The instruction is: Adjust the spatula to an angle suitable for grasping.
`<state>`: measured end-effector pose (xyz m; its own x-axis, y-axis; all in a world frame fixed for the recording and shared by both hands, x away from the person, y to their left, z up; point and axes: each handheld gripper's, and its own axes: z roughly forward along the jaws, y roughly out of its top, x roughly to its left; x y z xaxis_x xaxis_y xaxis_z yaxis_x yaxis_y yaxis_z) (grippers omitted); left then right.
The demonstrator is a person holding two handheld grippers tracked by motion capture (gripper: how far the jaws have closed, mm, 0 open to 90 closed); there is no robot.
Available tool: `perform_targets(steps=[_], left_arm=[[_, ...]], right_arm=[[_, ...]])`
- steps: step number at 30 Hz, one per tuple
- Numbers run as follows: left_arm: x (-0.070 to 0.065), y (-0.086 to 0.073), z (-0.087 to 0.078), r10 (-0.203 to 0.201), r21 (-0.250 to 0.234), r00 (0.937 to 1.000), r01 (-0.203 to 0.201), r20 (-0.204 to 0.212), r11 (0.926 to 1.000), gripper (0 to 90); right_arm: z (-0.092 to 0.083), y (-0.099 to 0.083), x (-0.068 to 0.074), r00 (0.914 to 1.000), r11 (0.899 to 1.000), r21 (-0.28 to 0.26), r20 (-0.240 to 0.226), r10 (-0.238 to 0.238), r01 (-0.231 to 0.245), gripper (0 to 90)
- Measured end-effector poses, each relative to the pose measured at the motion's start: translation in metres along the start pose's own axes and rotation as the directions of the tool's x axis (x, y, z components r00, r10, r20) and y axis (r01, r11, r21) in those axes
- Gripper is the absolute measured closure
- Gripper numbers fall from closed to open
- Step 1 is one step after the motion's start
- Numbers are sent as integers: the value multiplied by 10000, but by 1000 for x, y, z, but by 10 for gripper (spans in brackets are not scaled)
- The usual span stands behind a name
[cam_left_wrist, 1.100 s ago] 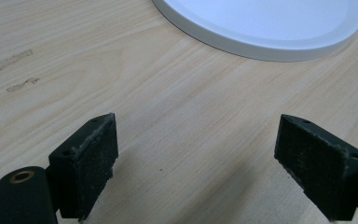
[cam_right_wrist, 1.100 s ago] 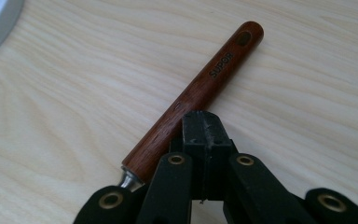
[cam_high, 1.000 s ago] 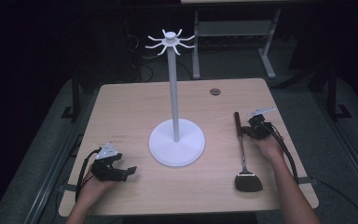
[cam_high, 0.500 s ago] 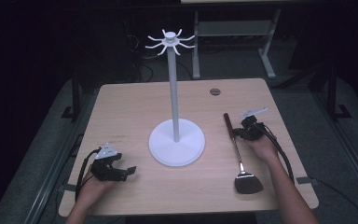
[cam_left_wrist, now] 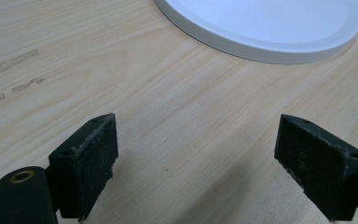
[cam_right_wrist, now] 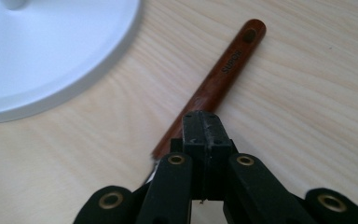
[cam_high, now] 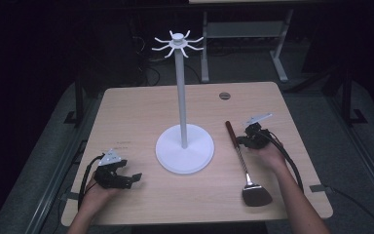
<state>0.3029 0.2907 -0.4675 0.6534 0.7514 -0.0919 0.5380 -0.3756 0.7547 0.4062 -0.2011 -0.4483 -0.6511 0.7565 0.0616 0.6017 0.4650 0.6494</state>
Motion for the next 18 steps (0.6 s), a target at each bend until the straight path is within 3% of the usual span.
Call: perform_targets(steps=[3, 10, 18], left_arm=[[0, 1, -1, 161, 148, 9999, -160, -41, 9998, 129], [-2, 1, 1, 124, 131, 9999, -123, -46, 9998, 129], [-2, 1, 0, 263, 222, 9996, -262, -60, 9994, 129]], right_arm=[[-11, -4, 11, 9998, 10000, 74, -203, -37, 38, 900], [-30, -24, 41, 9980, 9988, 379, -555, -294, 315, 900], [-41, -44, 60, 9952, 9957, 769, -867, -454, 522, 900]])
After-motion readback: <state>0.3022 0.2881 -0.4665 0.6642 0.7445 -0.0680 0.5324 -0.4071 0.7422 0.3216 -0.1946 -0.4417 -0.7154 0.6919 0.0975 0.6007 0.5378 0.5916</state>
